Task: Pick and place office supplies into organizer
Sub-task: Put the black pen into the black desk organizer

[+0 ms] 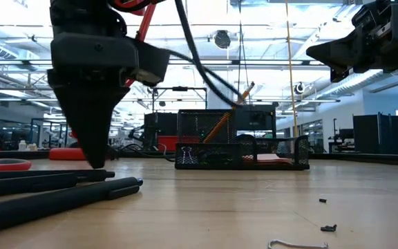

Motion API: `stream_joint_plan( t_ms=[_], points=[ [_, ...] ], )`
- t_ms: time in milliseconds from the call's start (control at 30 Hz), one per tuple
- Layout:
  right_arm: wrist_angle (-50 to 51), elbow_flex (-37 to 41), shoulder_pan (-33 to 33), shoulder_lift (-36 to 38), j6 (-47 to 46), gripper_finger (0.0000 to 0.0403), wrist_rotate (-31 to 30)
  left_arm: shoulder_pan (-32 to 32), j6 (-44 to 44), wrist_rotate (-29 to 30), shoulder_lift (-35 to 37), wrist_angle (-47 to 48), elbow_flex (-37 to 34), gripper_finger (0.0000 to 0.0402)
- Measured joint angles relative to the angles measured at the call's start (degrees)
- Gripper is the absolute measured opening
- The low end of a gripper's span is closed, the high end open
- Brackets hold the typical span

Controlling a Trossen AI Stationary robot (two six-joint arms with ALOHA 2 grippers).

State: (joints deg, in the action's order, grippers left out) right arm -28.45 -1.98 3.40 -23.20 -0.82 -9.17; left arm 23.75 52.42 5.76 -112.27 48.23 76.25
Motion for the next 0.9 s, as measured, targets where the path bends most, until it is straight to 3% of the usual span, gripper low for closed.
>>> stream_joint_plan(
  t_ms=[900],
  points=[
    [-0.02,0.0,0.0,-0.02,-0.02,0.0004,0.0,1.69,5.63,-2.33,-4.46,-2.11,0.28,0.0186]
  ],
)
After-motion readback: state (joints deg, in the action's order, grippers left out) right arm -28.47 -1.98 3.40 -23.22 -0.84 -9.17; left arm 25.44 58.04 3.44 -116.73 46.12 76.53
